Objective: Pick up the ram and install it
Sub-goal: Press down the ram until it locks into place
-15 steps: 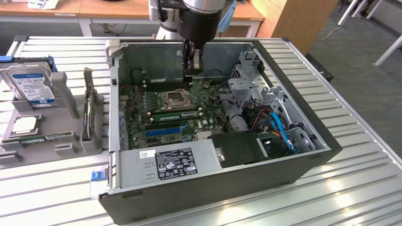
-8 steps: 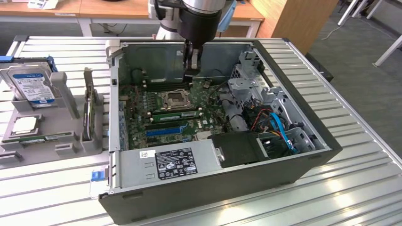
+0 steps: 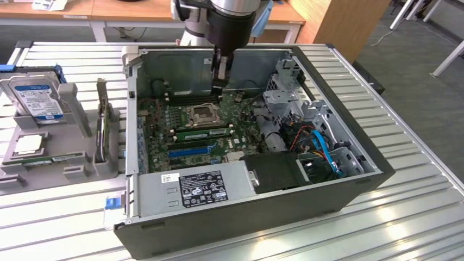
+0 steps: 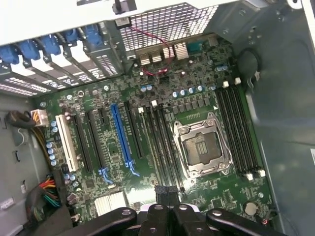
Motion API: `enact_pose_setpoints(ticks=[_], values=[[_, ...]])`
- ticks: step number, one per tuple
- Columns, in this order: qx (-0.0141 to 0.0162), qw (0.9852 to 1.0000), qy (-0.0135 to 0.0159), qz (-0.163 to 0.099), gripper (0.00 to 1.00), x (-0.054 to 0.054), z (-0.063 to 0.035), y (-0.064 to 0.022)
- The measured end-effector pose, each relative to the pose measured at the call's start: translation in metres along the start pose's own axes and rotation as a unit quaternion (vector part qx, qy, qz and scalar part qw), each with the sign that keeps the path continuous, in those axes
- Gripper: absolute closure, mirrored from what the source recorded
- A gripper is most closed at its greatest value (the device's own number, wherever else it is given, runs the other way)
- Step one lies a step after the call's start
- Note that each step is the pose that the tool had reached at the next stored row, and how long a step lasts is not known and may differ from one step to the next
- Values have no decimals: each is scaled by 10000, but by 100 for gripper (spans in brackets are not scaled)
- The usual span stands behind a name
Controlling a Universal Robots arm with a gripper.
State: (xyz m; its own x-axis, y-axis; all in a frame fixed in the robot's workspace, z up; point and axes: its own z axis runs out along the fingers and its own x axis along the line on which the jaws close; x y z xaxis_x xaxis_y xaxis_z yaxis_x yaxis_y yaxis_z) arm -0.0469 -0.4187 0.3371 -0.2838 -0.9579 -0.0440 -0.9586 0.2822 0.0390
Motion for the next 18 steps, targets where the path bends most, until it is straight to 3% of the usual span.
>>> enact_pose_setpoints(ticks=[9,18], values=[[16,9993,-14,362,90,0,0,0],[34,9969,-30,781,90,0,0,0]])
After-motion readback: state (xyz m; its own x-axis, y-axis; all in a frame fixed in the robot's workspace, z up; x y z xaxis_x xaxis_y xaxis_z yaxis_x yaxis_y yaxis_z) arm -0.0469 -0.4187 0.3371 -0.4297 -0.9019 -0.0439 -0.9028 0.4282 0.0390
